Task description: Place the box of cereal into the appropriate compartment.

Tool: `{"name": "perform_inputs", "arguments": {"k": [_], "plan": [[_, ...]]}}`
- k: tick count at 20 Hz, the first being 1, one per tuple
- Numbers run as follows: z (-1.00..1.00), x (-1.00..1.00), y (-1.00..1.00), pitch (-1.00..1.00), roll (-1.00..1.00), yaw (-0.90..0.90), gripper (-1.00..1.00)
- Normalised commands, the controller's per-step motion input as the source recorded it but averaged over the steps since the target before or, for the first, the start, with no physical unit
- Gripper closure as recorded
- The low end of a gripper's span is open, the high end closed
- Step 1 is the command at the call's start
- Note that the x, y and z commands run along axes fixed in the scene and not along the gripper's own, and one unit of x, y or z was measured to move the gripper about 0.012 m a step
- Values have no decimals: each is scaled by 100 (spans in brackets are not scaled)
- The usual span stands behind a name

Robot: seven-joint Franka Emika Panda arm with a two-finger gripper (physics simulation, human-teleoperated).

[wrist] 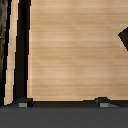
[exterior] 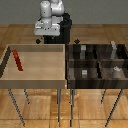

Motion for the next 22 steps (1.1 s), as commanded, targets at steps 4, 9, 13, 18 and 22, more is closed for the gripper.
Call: {"name": "perform_inputs", "arguments": {"k": [4,9,13,18,22], "plan": [[0,0,-100,0,0,0,-100],[0,0,-100,0,0,0,-100],[0,0,-100,0,0,0,-100],[0,0,-100,0,0,3,-100],[0,0,0,0,0,41,-100]]}}
